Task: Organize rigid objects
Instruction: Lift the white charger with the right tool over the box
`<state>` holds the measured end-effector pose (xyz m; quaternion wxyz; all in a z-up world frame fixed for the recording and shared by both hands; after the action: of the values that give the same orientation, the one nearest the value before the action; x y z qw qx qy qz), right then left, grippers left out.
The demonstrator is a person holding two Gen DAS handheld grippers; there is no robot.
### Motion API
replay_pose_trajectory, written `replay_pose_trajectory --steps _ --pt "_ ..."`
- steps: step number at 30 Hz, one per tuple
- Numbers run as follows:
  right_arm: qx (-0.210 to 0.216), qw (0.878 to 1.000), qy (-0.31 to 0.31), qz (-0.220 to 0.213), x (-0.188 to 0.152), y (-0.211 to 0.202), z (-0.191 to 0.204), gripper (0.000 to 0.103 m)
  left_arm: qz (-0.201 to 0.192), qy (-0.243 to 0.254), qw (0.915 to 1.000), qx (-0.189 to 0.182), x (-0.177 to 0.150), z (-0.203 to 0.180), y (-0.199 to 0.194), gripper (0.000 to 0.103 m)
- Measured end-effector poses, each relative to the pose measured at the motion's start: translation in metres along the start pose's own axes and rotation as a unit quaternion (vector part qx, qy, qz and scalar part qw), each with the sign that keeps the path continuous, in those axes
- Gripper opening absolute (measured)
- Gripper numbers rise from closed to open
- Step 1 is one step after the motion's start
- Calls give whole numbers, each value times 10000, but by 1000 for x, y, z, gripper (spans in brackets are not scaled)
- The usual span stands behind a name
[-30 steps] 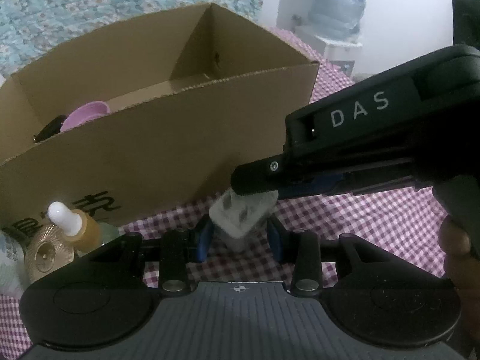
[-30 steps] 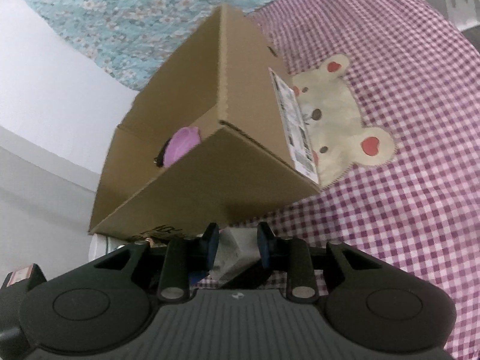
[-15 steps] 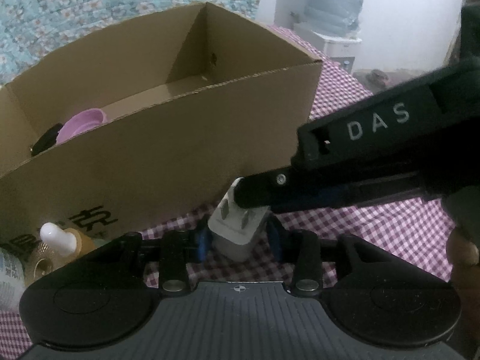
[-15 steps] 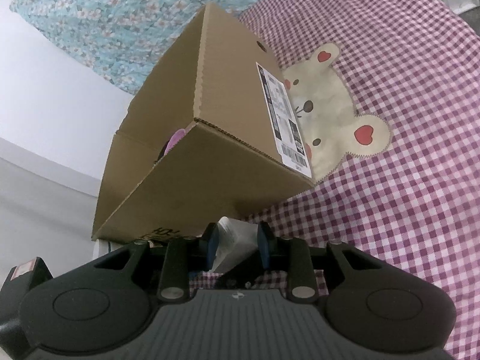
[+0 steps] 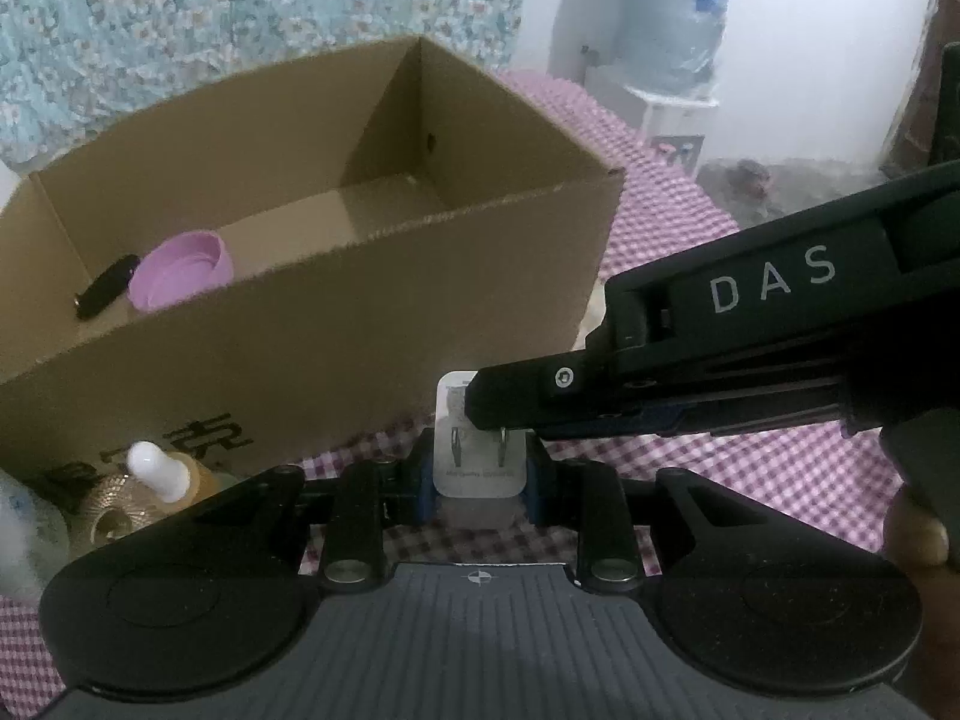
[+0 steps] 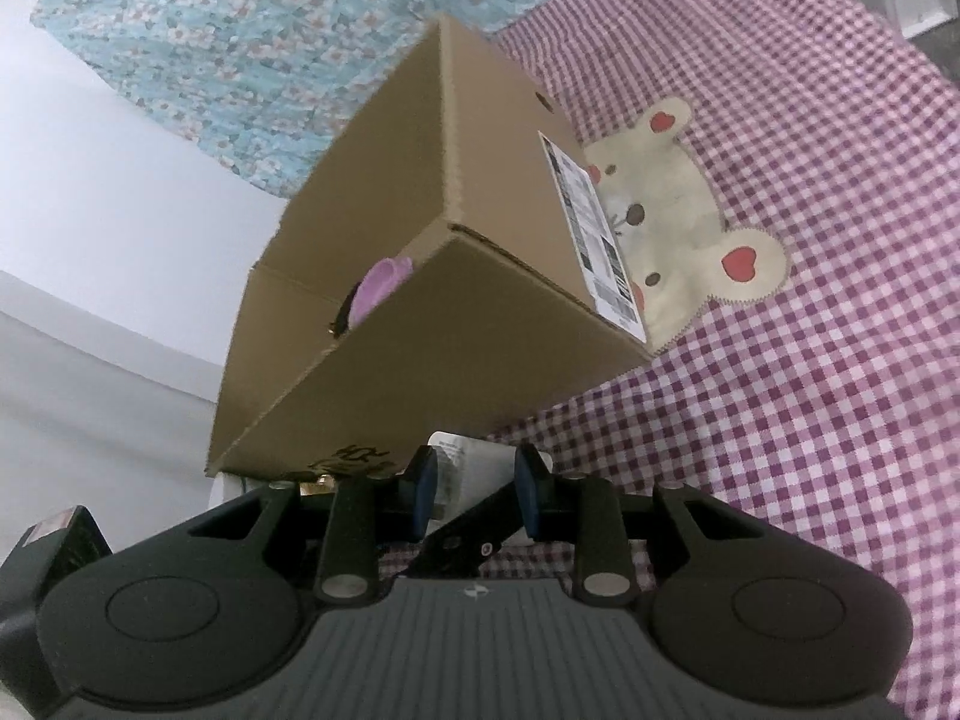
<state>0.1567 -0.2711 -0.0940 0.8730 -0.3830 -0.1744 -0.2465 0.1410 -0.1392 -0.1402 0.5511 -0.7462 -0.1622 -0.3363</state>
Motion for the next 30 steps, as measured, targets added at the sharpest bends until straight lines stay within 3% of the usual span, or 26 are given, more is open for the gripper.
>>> replay_pose_trajectory --steps 10,18,24,30 --pt "-10 9972 -493 -560 11 -65 61 31 -705 125 9970 -284 30 -9 -74 26" --pt "163 9874 -1280 -919 63 -71 126 31 -1165 -110 9931 -90 85 12 -99 26" --pt "371 9878 -1421 -528 107 -27 145 31 -717 -813 9940 -122 116 50 -65 26" --pt "348 9928 -1123 241 126 39 118 30 120 -1464 9891 -54 120 84 -4 26"
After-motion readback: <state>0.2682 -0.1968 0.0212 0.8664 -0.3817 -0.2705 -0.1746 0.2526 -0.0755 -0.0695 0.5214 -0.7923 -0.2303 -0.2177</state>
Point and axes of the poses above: each gripper's, at about its wrist camera, not at the fingertips, and y roughly the way its jaws point, z to its left, x to its top, the point moved 7 cm from there along y, roughly the way its jaws point, and after that the axes turned 11 degrees about -y, right-handed, at the moved point
